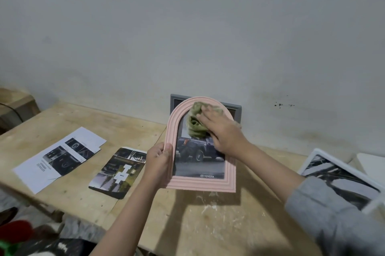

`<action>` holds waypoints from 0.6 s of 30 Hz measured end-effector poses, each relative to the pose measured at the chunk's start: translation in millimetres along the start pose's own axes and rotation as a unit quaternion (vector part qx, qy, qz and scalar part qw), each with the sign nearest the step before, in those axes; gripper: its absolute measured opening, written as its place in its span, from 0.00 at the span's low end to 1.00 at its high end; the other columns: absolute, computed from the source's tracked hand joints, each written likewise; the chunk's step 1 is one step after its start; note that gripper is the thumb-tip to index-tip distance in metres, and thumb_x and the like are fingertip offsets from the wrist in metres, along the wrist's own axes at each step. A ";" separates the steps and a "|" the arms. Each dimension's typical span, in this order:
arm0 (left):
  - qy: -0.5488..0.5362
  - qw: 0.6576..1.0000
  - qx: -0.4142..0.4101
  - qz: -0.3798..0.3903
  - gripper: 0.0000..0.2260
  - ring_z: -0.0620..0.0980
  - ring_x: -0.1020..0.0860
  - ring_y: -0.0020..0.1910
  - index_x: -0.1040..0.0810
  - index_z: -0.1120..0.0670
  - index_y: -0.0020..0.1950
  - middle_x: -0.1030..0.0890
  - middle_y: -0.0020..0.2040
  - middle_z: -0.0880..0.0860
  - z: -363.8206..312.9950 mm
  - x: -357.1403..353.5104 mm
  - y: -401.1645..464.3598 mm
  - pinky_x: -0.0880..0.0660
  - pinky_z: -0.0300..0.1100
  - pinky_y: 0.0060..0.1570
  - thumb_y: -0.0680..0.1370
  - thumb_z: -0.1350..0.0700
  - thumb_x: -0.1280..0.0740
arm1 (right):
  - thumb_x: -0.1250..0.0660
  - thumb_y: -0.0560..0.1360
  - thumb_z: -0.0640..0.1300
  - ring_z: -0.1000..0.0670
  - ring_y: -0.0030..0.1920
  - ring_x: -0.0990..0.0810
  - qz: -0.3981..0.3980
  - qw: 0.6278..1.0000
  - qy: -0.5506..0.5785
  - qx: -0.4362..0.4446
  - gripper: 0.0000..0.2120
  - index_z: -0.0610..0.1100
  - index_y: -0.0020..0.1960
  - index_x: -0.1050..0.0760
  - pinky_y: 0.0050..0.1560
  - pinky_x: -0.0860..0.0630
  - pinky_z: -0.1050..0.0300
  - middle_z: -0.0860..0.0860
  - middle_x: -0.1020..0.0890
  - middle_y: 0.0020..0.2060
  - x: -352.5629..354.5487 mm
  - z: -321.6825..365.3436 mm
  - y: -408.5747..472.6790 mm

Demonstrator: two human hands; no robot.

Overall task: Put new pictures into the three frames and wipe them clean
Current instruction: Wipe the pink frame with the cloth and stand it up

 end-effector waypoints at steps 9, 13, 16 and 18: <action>0.033 0.998 -0.005 -0.058 0.15 0.51 0.33 0.27 0.29 0.65 0.39 0.33 0.28 0.56 5.7 24.8 5.8 0.36 0.43 0.28 0.81 0.56 0.41 | 0.37 0.65 0.29 0.47 0.66 0.26 0.104 0.983 0.148 0.028 0.31 0.42 0.67 0.27 0.65 0.28 0.48 0.45 0.25 0.65 -45.3 51.6 -76.0; 0.036 0.997 0.011 -0.069 0.16 0.50 0.33 0.21 0.26 0.57 0.34 0.32 0.23 0.53 12.6 27.5 6.6 0.34 0.39 0.24 0.82 0.57 0.41 | 0.41 0.75 0.37 0.51 0.51 0.20 0.262 0.920 0.281 -0.077 0.16 0.47 0.59 0.22 0.55 0.23 0.55 0.50 0.18 0.50 -29.9 55.4 -69.6; 0.002 0.997 0.034 -0.072 0.20 0.47 0.38 0.22 0.32 0.54 0.29 0.39 0.23 0.50 23.8 20.6 5.4 0.40 0.37 0.26 0.82 0.57 0.41 | 0.40 0.77 0.36 0.51 0.50 0.21 0.287 0.903 0.300 -0.113 0.15 0.47 0.59 0.22 0.53 0.24 0.58 0.51 0.18 0.49 -7.7 39.1 -47.3; -0.021 0.998 0.035 -0.057 0.19 0.46 0.40 0.20 0.33 0.55 0.31 0.41 0.24 0.51 27.0 14.9 4.5 0.41 0.35 0.24 0.82 0.57 0.42 | 0.39 0.75 0.35 0.47 0.51 0.19 0.184 0.940 0.263 -0.111 0.17 0.46 0.61 0.23 0.53 0.25 0.60 0.49 0.17 0.52 7.3 25.2 -29.6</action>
Point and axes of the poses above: each hand's wrist, its own y-axis towards the middle knuckle, its own x-axis out of the back of the hand, z = x × y, the point moved 4 cm from there along y, towards the middle knuckle
